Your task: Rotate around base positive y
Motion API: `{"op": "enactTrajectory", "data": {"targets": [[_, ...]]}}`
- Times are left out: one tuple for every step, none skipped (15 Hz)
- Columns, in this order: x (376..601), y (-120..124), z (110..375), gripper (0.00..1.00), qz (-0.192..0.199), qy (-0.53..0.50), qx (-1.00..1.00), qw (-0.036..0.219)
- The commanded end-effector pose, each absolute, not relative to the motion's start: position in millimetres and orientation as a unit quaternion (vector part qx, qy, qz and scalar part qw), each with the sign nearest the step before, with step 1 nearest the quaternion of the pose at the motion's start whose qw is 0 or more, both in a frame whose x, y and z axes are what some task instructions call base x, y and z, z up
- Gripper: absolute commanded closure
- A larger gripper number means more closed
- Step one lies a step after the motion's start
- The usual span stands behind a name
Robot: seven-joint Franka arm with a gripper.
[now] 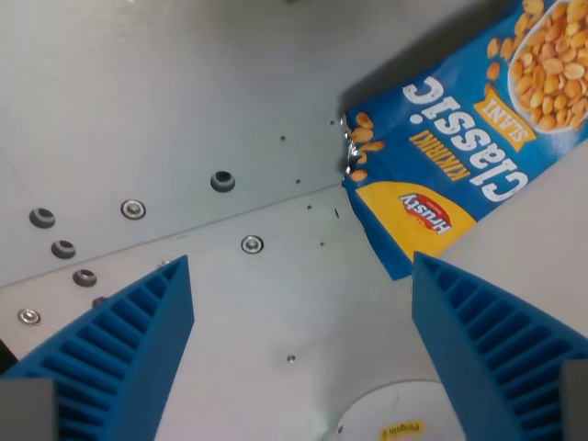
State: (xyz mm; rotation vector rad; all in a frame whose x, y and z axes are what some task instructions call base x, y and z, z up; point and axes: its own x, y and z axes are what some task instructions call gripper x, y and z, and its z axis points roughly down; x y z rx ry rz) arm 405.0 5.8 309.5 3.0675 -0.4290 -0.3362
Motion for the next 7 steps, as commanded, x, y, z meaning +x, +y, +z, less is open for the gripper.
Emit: {"op": "enactTrajectory", "data": {"targets": [[411.9, 4.0, 316.4, 0.0, -0.226, -0.137, 0.964, 0.034], [411.9, 4.0, 316.4, 0.0, -0.232, -0.137, 0.962, 0.035], [411.9, 4.0, 316.4, 0.0, -0.239, -0.137, 0.961, 0.036], [411.9, 4.0, 316.4, 0.0, -0.245, -0.136, 0.959, 0.036], [411.9, 4.0, 316.4, 0.0, -0.251, -0.136, 0.958, 0.037], [411.9, 4.0, 316.4, 0.0, -0.258, -0.136, 0.956, 0.038], [411.9, 4.0, 316.4, 0.0, -0.264, -0.136, 0.954, 0.039]]}}
